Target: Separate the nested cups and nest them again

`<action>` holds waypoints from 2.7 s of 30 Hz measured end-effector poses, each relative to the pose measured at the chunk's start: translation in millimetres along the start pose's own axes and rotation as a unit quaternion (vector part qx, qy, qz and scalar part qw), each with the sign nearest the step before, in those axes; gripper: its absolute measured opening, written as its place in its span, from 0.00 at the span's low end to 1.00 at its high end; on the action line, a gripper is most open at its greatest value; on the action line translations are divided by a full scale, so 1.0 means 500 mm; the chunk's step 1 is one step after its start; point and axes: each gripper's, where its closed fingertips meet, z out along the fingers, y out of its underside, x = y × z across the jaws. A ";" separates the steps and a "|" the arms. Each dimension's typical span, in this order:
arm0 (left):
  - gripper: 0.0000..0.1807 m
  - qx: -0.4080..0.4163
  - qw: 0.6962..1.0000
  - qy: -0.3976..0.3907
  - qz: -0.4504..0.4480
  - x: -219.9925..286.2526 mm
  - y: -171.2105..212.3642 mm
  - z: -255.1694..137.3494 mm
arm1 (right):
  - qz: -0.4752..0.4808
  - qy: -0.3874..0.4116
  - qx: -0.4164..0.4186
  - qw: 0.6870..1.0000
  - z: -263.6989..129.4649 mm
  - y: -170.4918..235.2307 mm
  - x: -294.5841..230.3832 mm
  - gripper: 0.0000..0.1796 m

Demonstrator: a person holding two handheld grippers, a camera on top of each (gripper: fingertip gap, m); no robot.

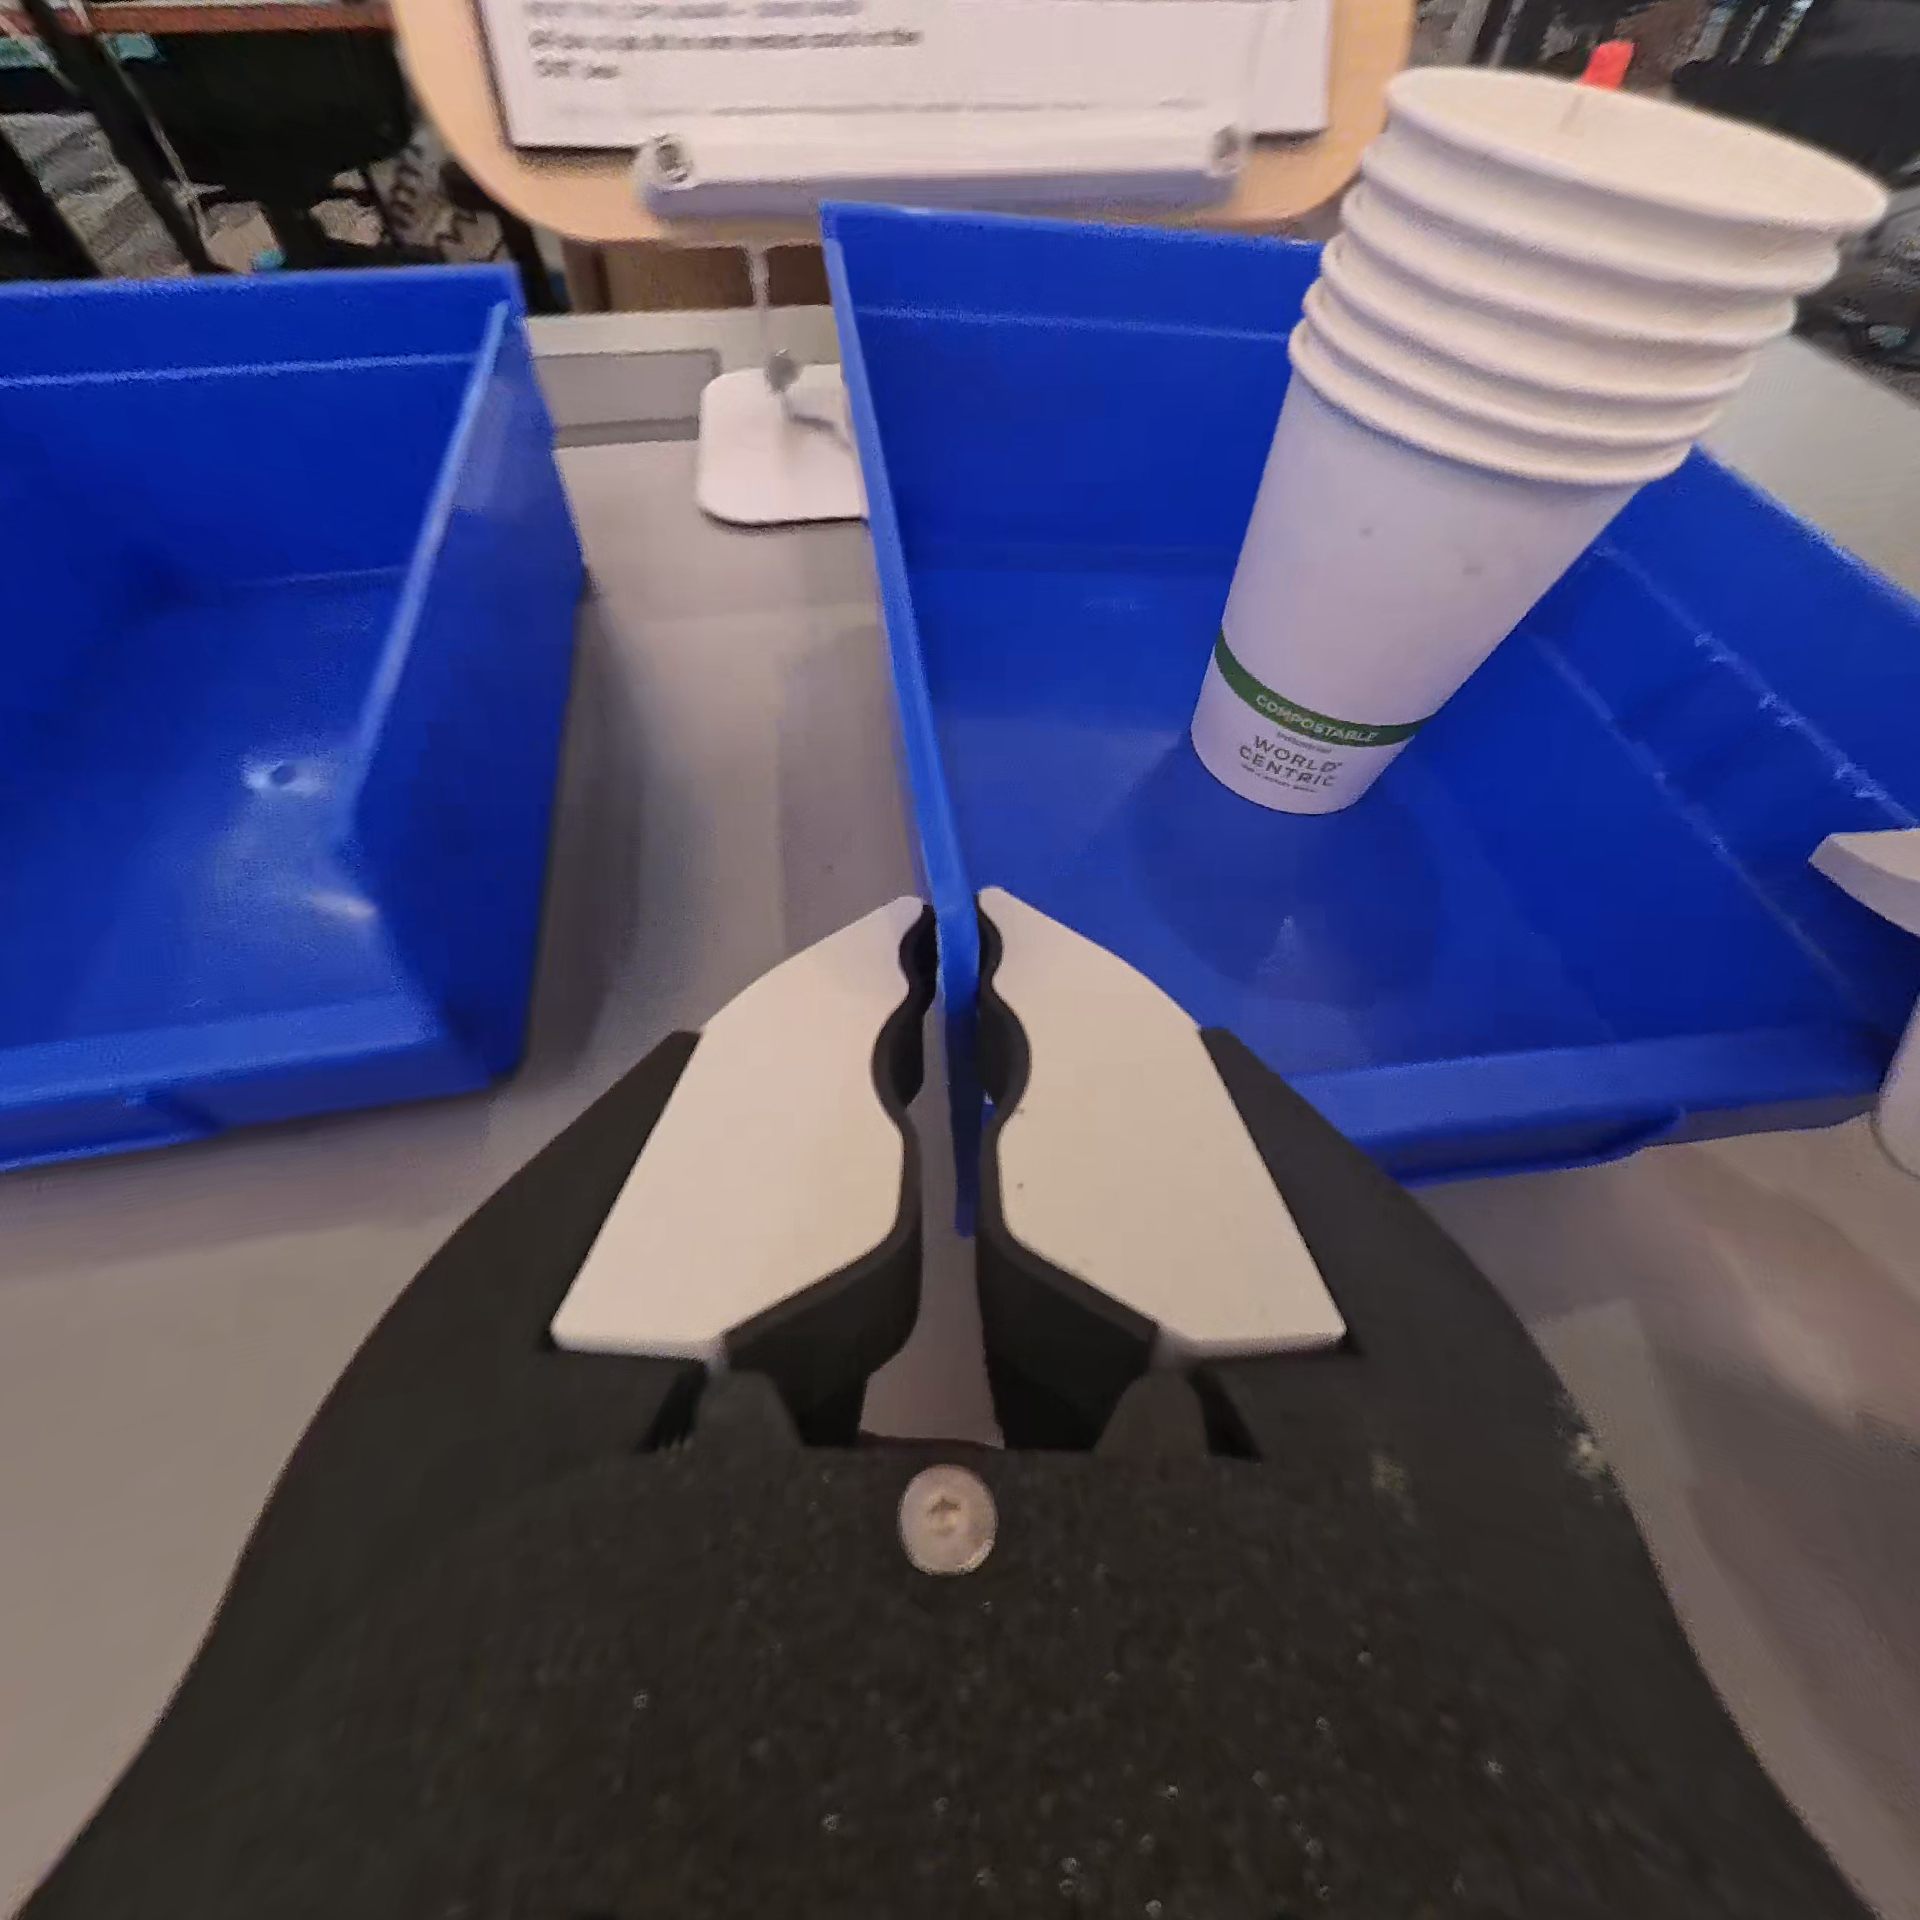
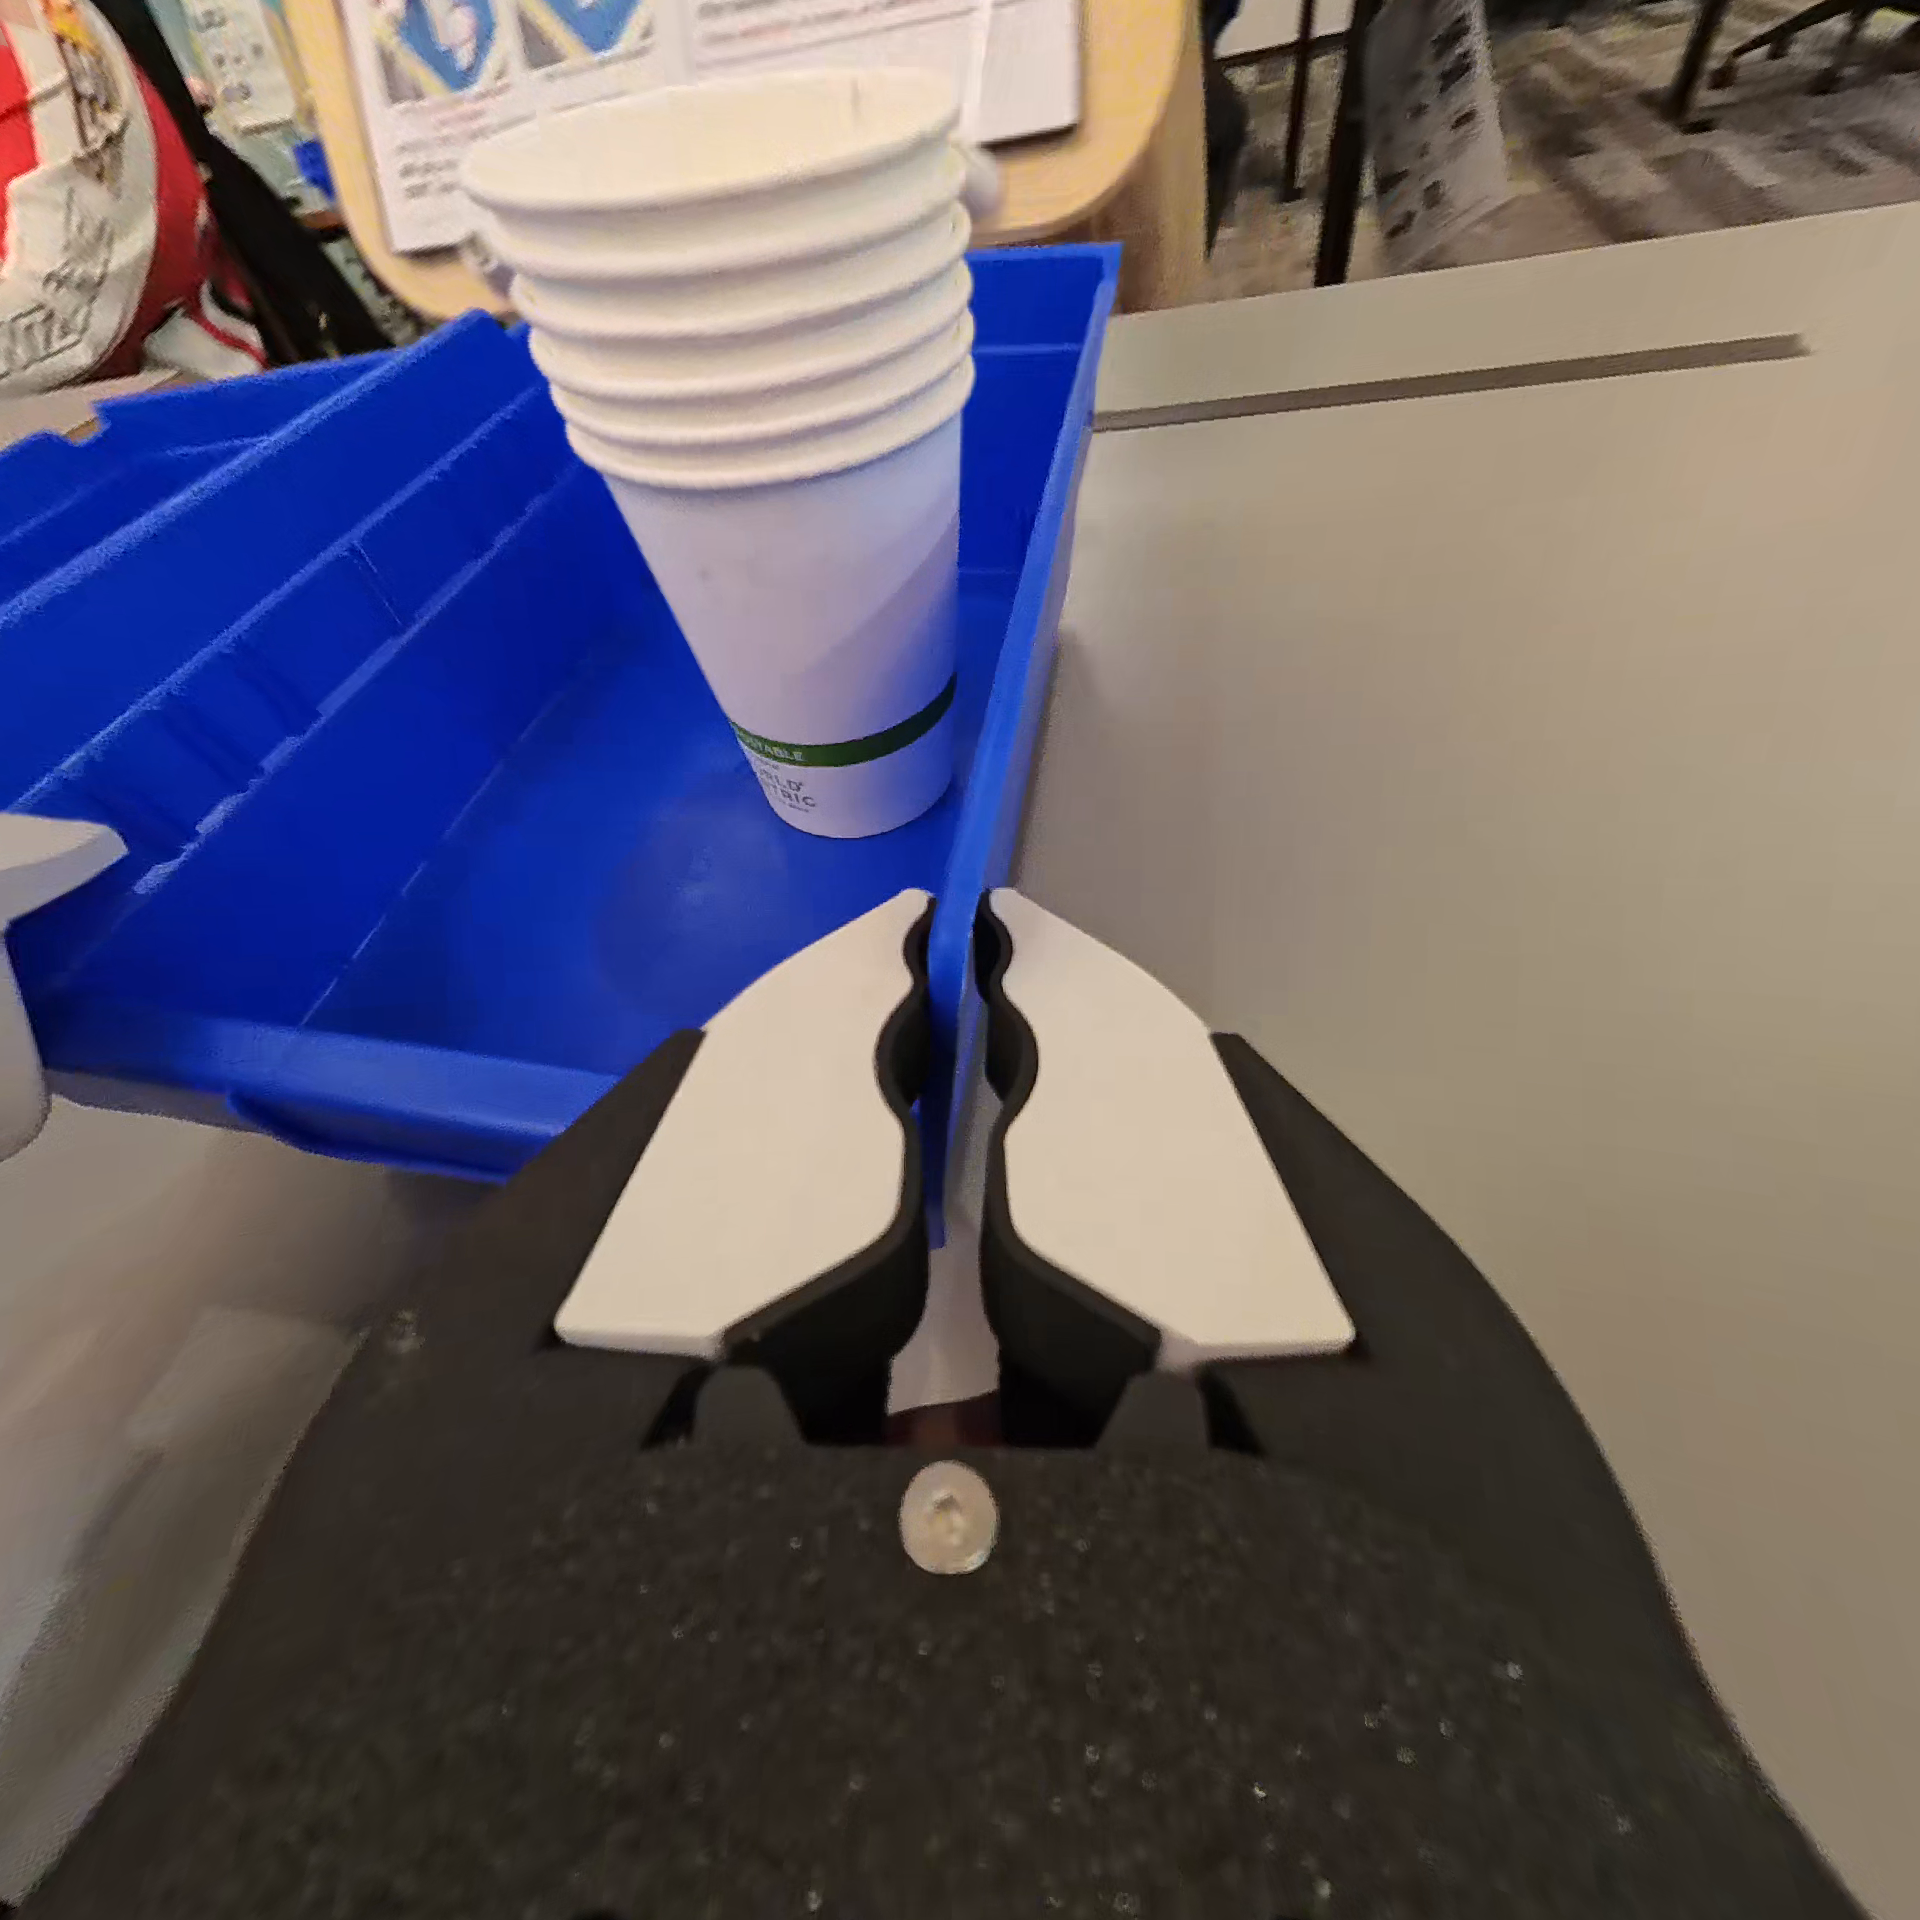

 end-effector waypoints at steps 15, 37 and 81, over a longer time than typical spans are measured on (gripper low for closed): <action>0.33 -0.033 0.998 0.036 -0.046 -0.102 0.115 -0.085 | -0.030 -0.102 -0.060 0.993 -0.025 0.066 -0.051 0.24; 0.02 -0.089 0.982 -0.099 -0.132 -0.587 0.107 -0.047 | -0.137 -0.264 -0.110 0.948 -0.099 0.137 -0.265 0.20; 0.03 0.204 0.972 0.052 0.105 0.305 -0.269 -0.098 | -0.109 0.124 0.159 0.973 -0.248 -0.329 0.255 0.02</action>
